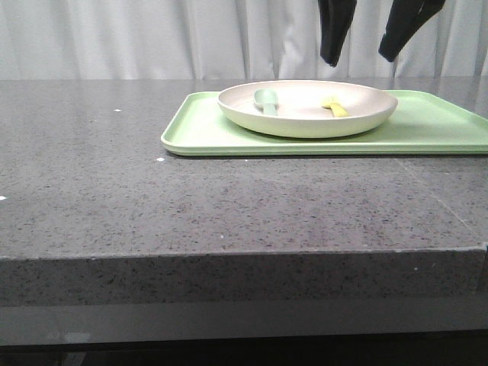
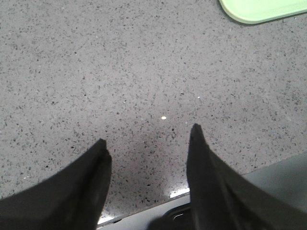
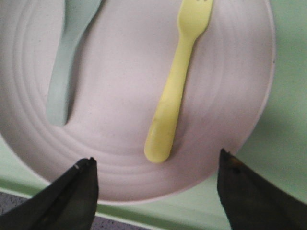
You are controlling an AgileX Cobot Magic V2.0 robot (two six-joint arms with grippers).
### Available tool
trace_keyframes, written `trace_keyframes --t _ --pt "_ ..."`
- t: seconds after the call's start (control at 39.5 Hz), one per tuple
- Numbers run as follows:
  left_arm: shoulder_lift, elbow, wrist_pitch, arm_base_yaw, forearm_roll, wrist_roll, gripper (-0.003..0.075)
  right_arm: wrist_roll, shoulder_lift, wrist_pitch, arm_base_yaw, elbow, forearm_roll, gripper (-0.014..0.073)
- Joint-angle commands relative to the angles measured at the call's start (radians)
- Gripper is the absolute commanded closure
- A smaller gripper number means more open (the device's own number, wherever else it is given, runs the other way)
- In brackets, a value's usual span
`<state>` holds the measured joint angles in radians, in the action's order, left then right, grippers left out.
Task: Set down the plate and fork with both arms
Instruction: 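Lower the right gripper and grasp the yellow fork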
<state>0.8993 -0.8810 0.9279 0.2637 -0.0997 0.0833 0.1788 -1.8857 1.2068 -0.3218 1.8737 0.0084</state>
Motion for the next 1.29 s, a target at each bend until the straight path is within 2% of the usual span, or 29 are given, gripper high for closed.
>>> trace_keyframes --t 0.0,0.2,0.48,1.17,1.27 --pt "-0.004 -0.026 -0.066 -0.005 -0.014 0.0 0.0362 0.006 -0.006 0.023 0.014 0.104 -0.014 0.0055" --pt "-0.004 -0.026 -0.076 -0.005 -0.014 0.0 0.0362 0.006 -0.105 0.061 0.019 0.219 -0.014 0.0064" --pt "-0.004 -0.026 -0.089 -0.005 -0.014 0.0 0.0362 0.007 -0.201 0.08 0.041 0.333 -0.014 0.0162" --pt "-0.004 -0.026 -0.113 -0.005 -0.014 0.0 0.0362 0.007 -0.278 0.061 0.067 0.343 0.017 0.0162" --pt "-0.004 -0.026 -0.115 -0.005 -0.014 0.0 0.0362 0.007 -0.278 0.061 0.067 0.343 0.017 0.0195"
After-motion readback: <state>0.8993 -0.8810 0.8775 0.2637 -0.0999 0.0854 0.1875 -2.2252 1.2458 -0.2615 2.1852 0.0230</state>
